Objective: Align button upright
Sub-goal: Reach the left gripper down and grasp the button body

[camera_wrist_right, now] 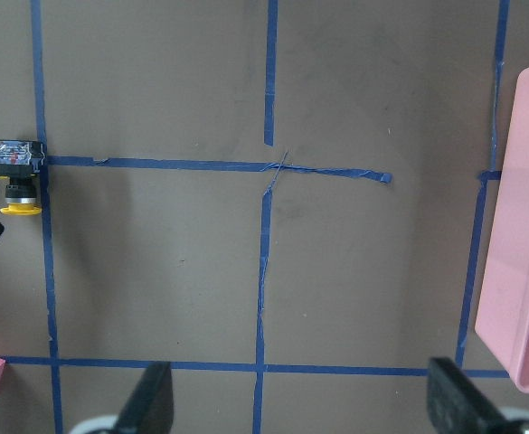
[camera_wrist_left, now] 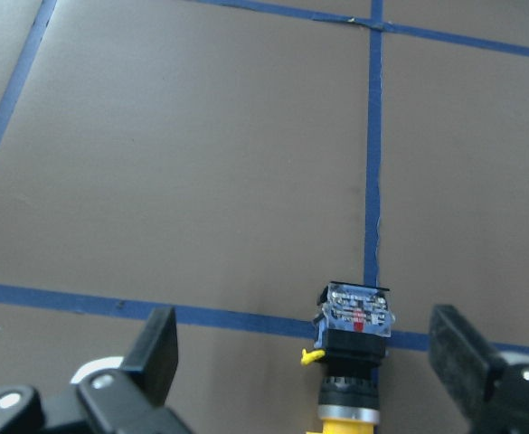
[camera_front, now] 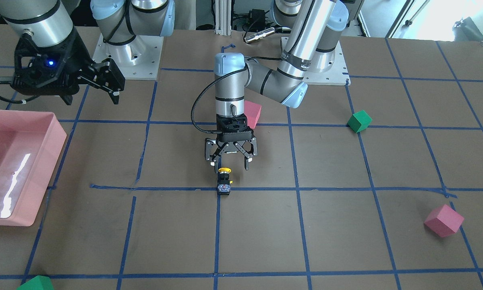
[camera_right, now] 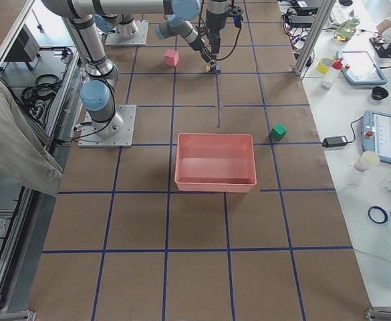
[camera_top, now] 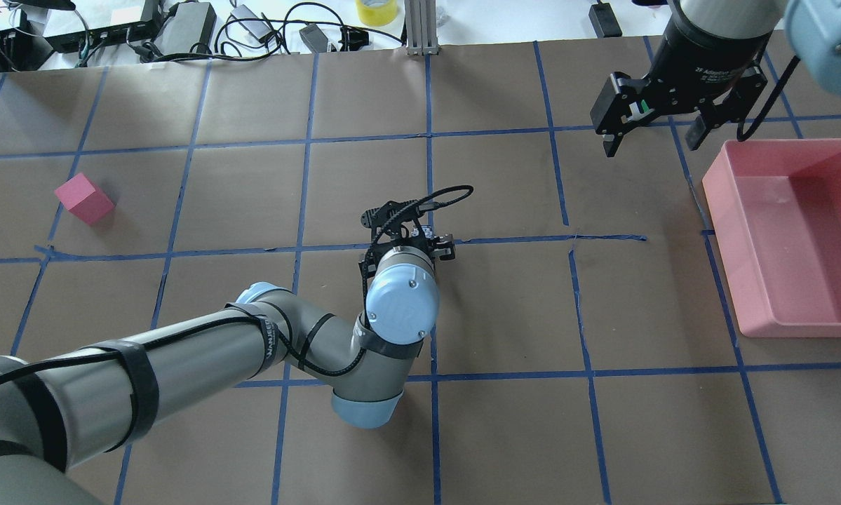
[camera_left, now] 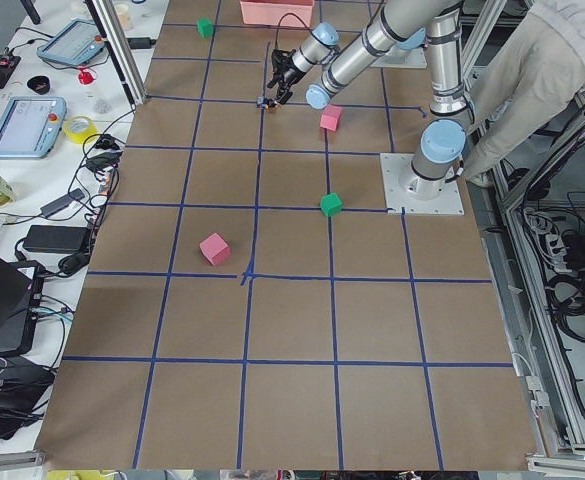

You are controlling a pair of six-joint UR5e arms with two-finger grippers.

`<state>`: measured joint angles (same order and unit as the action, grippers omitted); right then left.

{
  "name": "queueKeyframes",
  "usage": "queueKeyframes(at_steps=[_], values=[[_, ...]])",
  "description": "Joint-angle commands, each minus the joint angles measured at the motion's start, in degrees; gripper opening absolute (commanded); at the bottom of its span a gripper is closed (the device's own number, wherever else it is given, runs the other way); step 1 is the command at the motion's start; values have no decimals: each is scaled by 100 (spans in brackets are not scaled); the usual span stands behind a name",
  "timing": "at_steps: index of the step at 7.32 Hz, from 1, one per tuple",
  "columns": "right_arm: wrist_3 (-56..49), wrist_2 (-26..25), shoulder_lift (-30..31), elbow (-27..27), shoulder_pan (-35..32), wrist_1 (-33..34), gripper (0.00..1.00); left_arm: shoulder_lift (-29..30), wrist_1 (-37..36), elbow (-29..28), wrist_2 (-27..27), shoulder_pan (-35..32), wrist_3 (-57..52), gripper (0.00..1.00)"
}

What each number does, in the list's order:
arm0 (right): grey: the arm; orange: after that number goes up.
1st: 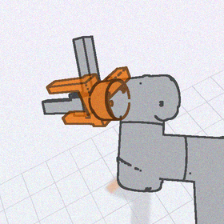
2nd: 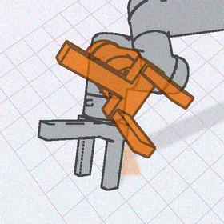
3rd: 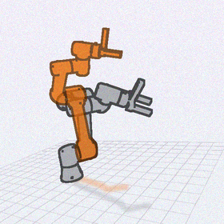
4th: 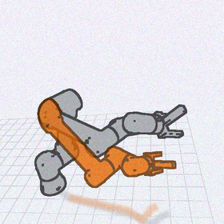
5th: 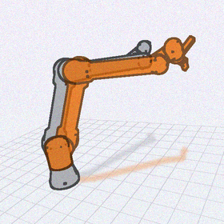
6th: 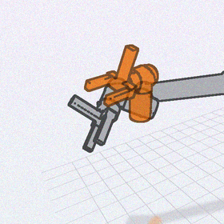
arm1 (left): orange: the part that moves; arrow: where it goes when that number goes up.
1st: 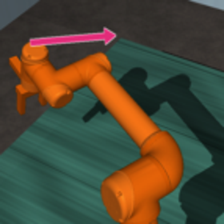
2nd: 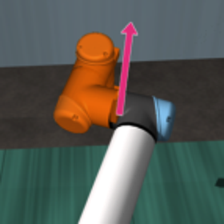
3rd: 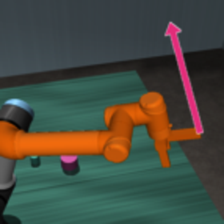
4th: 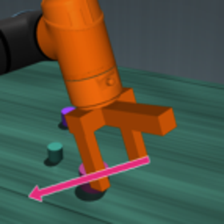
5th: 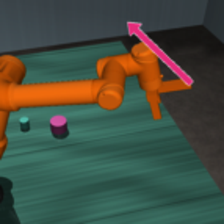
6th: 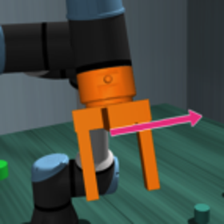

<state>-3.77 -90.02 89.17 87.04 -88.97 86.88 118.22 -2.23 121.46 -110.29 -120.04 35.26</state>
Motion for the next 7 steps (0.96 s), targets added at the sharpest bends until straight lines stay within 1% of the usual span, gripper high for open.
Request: queueKeyframes(at_steps=[1, 2, 4, 5, 6, 7], values=[[113, -24, 4, 6, -199, 74, 100, 297, -424, 18, -142, -142, 96, 94], [96, -24, -31, 24, -173, 75, 100, 419, -619, 36, -81, -142, -9, 95], [78, -24, -32, 33, -164, 75, 100, 543, -708, 44, 33, -142, -552, 94], [43, -33, -32, 33, -164, 75, 100, 561, -709, 27, 60, -142, -598, 90], [43, -42, -32, 33, -164, 75, 100, 561, -709, 27, 60, -142, -755, 70], [43, -42, -32, 33, -164, 75, 100, 535, -700, 27, 42, -142, -983, 54]])
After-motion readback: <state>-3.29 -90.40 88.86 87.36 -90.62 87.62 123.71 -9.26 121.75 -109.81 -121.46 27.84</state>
